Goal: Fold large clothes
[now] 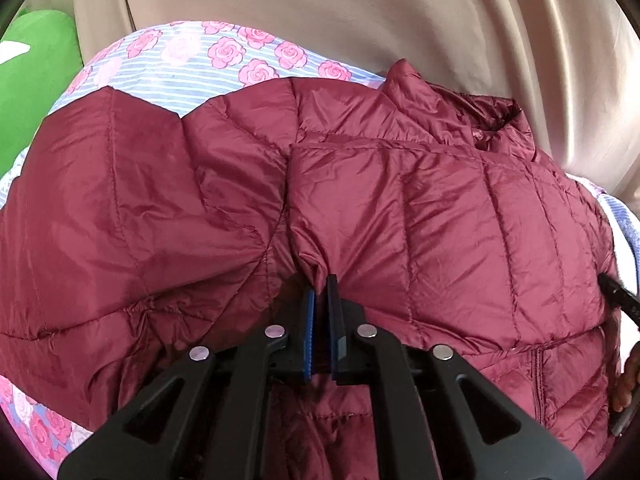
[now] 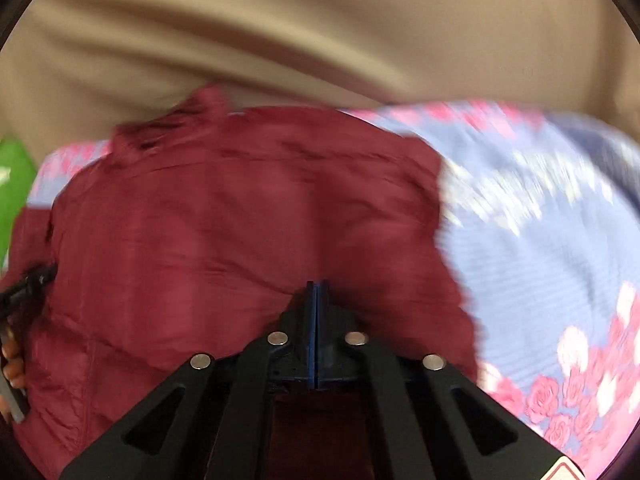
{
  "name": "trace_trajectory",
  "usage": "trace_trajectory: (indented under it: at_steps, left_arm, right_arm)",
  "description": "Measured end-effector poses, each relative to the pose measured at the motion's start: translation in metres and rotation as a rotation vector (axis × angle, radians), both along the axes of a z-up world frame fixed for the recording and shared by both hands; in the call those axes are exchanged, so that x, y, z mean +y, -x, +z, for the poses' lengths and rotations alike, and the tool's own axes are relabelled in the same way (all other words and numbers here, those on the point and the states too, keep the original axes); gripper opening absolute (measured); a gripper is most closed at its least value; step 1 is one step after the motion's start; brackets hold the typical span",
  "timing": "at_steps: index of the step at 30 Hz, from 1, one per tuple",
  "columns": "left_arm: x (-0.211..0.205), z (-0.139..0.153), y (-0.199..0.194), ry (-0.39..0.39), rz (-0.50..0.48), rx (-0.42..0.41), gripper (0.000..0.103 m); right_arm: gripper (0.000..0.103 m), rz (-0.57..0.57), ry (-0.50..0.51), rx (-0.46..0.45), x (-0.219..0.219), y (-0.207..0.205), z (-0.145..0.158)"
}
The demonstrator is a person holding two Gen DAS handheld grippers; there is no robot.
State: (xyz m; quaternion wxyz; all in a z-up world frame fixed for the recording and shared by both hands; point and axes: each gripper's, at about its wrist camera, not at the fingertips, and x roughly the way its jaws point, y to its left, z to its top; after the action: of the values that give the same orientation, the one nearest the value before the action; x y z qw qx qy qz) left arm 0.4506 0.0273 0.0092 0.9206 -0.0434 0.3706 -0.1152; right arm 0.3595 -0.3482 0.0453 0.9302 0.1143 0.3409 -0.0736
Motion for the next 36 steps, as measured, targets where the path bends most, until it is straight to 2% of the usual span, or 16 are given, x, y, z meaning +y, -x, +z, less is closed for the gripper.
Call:
trace_trajectory:
  at_steps: [2,6,8,11,14,18,20,21,23,25,26,28,30,31,33,36]
  left_arm:
    - [0.005,0.000,0.003,0.021,-0.011,0.000,0.014]
    - [0.007,0.002,0.011,-0.003,-0.007,-0.011,0.016]
    - [0.006,0.003,0.013,-0.019,0.001,-0.009,0.016]
    - [0.001,0.002,0.009,-0.031,0.002,0.000,0.016]
    - [0.000,0.003,0.006,-0.023,0.000,0.006,0.019]
    - [0.007,0.002,0.012,-0.022,0.006,0.010,0.020]
    - [0.011,0.001,0.013,-0.008,0.013,0.014,0.021]
    - [0.013,0.001,0.014,0.002,0.016,0.016,0.021]
    - [0.017,0.002,0.019,0.025,0.020,0.025,0.028]
    - [0.025,0.004,0.030,0.052,0.029,0.052,0.033]
    - [0.030,0.005,0.037,0.066,0.023,0.071,0.042]
    - [0.054,0.010,0.061,0.095,0.019,0.093,0.047]
    - [0.085,0.018,0.084,0.116,0.041,0.064,0.056]
    - [0.102,0.023,0.093,0.120,0.071,0.048,0.065]
    - [0.153,0.031,0.111,0.139,0.172,0.018,0.075]
    - [0.236,0.035,0.121,0.181,0.341,0.028,0.077]
  right_arm:
    - [0.000,-0.039,-0.075,-0.012,-0.025,0.011,-0.001]
    - [0.000,-0.129,-0.019,0.011,-0.031,0.020,0.003]
    - [0.006,-0.088,-0.043,-0.016,-0.022,0.025,0.015]
    - [0.006,-0.027,-0.005,-0.026,-0.006,0.020,0.018]
    - [0.000,-0.046,0.044,0.059,-0.008,0.005,-0.004]
    - [0.002,-0.077,-0.016,0.006,-0.009,0.029,0.009]
    - [0.007,-0.078,0.026,-0.011,-0.005,0.035,0.012]
    - [0.008,-0.092,0.075,0.022,-0.004,0.034,0.004]
    - [0.009,-0.091,0.106,0.112,-0.004,0.023,-0.016]
    - [0.011,-0.112,0.107,0.114,-0.003,0.029,-0.014]
    - [0.015,-0.121,0.114,0.114,0.000,0.034,-0.010]
    - [0.015,-0.105,0.103,0.104,0.009,0.045,-0.001]
    - [0.017,-0.064,0.087,0.094,0.025,0.067,0.005]
    - [0.020,-0.050,0.086,0.093,0.031,0.076,0.005]
    - [0.025,-0.005,0.073,0.089,0.050,0.104,0.004]
    - [0.033,0.049,0.049,0.093,0.074,0.140,-0.007]
